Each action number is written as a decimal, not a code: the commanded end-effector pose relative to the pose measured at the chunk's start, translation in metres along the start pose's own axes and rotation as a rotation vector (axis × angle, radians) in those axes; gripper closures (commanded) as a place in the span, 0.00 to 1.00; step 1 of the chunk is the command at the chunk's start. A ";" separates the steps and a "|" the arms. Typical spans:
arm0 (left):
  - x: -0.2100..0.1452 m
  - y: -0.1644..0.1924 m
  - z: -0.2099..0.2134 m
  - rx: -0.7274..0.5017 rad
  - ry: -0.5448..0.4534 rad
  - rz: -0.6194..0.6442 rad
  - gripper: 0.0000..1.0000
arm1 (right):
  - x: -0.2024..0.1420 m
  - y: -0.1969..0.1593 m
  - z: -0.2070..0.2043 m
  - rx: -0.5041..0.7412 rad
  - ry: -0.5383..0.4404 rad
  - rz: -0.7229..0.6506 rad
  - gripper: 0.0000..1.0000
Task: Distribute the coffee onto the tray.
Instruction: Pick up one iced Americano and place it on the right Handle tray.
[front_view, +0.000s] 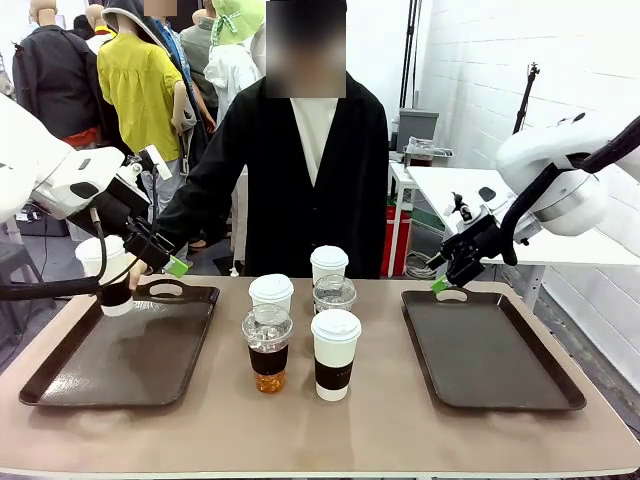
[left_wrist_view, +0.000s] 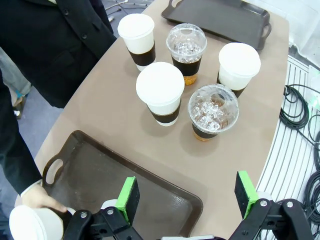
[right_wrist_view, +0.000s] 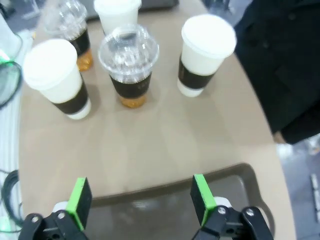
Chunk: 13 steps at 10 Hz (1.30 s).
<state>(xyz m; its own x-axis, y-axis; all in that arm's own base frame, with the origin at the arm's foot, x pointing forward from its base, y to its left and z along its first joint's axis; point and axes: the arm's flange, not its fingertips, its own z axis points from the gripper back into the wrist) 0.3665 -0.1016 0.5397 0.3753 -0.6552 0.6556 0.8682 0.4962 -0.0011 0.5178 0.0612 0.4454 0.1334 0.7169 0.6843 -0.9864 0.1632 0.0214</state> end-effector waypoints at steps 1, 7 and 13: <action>-0.001 0.002 0.001 -0.009 -0.003 -0.006 0.00 | -0.008 -0.009 -0.008 0.036 -0.130 0.016 0.00; -0.001 0.002 0.001 -0.009 -0.003 -0.006 0.00 | -0.016 -0.008 -0.012 0.010 -0.151 -0.021 0.00; -0.001 0.002 0.001 -0.009 -0.003 -0.006 0.00 | -0.034 -0.013 -0.033 0.003 -0.214 0.031 0.00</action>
<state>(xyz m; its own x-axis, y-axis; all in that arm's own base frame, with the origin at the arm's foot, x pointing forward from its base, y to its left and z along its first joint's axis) 0.3666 -0.1015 0.5397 0.3755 -0.6552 0.6555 0.8681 0.4965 -0.0011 0.5262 0.0567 0.4144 0.1246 0.5917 0.7964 -0.9864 0.1604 0.0352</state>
